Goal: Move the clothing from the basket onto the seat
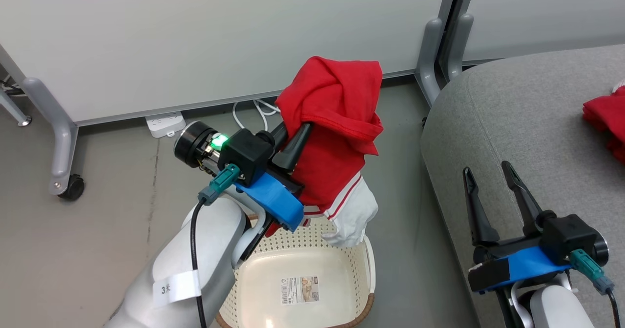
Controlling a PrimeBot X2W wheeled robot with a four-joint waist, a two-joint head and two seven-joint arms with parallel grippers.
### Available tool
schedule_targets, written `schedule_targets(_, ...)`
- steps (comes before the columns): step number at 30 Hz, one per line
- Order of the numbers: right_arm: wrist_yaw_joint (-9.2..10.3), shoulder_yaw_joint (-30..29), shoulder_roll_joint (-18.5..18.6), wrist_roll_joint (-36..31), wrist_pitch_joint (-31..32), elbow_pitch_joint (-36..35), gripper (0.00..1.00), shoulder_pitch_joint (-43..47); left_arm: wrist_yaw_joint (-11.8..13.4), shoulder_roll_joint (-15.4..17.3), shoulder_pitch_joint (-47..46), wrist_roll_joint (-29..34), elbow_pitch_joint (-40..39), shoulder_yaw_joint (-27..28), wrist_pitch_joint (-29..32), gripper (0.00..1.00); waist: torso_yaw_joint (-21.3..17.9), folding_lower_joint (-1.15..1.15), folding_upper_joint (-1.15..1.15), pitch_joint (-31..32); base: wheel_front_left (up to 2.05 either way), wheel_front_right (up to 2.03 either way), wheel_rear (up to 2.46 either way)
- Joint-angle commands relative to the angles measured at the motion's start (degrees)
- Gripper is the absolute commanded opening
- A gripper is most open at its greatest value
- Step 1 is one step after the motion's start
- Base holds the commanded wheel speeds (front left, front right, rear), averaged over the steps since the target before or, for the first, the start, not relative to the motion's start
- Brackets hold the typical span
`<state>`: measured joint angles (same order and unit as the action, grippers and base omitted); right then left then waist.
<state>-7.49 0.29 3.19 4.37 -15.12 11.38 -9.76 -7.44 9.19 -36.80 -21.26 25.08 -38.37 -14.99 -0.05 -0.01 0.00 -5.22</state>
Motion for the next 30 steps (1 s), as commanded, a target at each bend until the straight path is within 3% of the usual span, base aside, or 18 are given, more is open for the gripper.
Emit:
schedule_targets(1, -0.01, 0.04, -0.14, 0.28, -0.04, 0.05, 1.0, 1.09, -0.07, 0.2, -0.23, -0.34, 0.11, -0.19, -0.29, 0.0, 0.04, 0.01, 0.0, 0.2, 0.0, 0.0, 0.0)
schedule_targets(12, -0.01, 3.35, -0.21, 0.12, -0.04, 0.0, 1.0, 0.94, -0.07, -0.09, -0.56, -0.57, 0.86, -0.35, -0.29, 0.0, 0.5, 0.01, 0.0, 0.38, 0.0, 0.0, 0.0)
schedule_targets(30, -0.01, 19.27, -0.14, 0.88, -0.04, 3.15, 1.0, -6.1, -0.07, -1.6, -3.6, -0.46, 1.8, -1.42, -0.29, 0.0, 2.19, 0.01, 0.0, -2.38, 0.0, 0.0, 0.0)
